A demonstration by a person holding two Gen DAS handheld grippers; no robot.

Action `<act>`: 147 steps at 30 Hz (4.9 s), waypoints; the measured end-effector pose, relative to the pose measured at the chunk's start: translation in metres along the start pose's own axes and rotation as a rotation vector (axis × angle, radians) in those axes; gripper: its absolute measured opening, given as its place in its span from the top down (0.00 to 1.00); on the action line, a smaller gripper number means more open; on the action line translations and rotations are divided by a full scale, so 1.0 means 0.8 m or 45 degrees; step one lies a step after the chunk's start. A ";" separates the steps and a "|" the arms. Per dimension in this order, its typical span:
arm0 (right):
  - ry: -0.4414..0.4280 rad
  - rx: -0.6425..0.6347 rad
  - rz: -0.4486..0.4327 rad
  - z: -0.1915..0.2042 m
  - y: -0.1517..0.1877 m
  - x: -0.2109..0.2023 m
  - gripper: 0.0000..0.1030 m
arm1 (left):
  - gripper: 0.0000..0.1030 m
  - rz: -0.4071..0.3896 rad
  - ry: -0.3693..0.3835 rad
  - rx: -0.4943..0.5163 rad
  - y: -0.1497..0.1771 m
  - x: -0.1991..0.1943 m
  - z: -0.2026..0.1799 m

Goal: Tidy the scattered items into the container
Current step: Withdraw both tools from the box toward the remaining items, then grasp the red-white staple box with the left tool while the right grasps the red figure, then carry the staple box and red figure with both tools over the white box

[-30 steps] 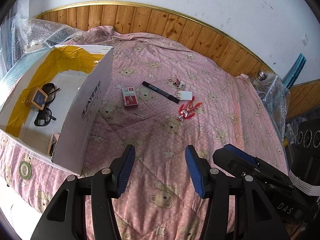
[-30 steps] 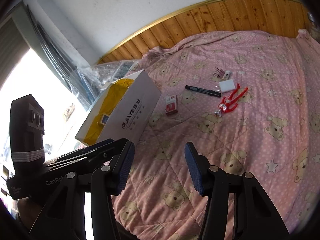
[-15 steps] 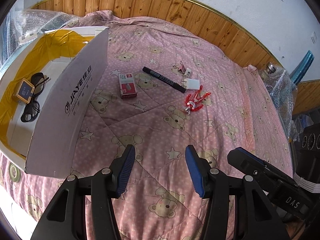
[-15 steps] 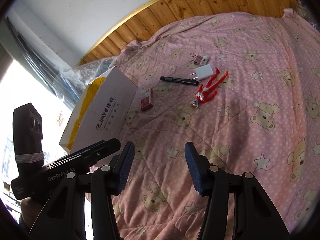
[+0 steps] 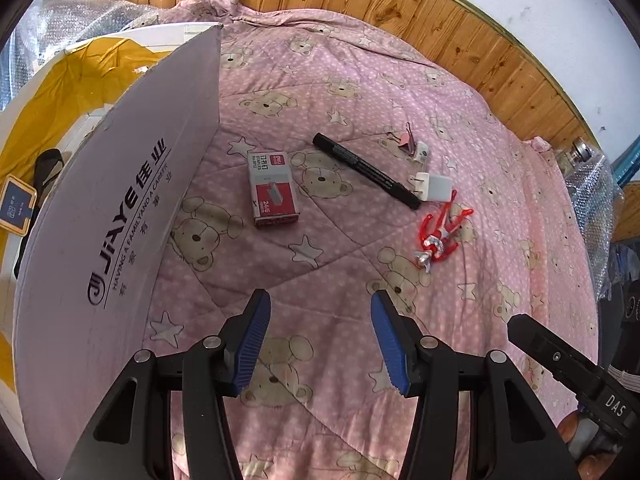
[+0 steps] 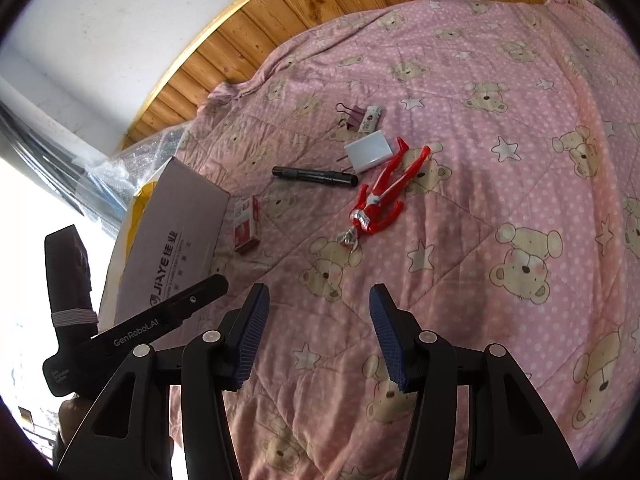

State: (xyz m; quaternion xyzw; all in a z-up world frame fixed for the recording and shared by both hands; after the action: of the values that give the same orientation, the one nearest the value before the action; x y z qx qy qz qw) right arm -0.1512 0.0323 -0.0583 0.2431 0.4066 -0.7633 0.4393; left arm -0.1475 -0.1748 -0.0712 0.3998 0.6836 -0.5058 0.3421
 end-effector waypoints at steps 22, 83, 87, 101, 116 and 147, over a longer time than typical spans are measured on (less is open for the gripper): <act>0.226 0.087 0.077 -0.058 -0.084 0.121 0.44 | 0.40 0.062 -0.105 -0.061 -0.085 0.109 0.042; 0.137 -0.224 0.028 0.071 0.014 0.045 0.82 | 0.63 -0.152 0.120 0.045 -0.021 -0.047 0.004; 0.113 -0.238 0.018 0.086 0.025 0.031 0.82 | 0.63 -0.173 0.130 0.058 -0.010 -0.065 0.000; 0.069 -0.308 -0.055 0.129 0.058 -0.022 0.82 | 0.63 -0.276 0.148 0.090 0.020 -0.131 -0.015; 0.011 -0.428 -0.069 0.179 0.104 -0.053 0.82 | 0.63 -0.376 0.153 0.049 0.067 -0.190 -0.003; -0.052 -0.695 -0.055 0.322 0.077 -0.025 0.82 | 0.63 -0.531 0.189 -0.189 0.039 -0.265 0.110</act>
State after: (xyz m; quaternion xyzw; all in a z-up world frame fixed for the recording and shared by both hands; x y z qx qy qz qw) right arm -0.0910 -0.1903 0.0731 0.0913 0.5935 -0.6393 0.4803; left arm -0.0193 -0.2966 0.0783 0.2596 0.8100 -0.4832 0.2073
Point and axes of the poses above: each gripper's, at about its wrist camera, not at the fingertips, and x roughly the way its jaws point, z to its left, y to its underside, the point moved 6 cm from there along x, roughly the way its jaws point, and after that the axes turned 1 degree about x, right-handed, at the moved point
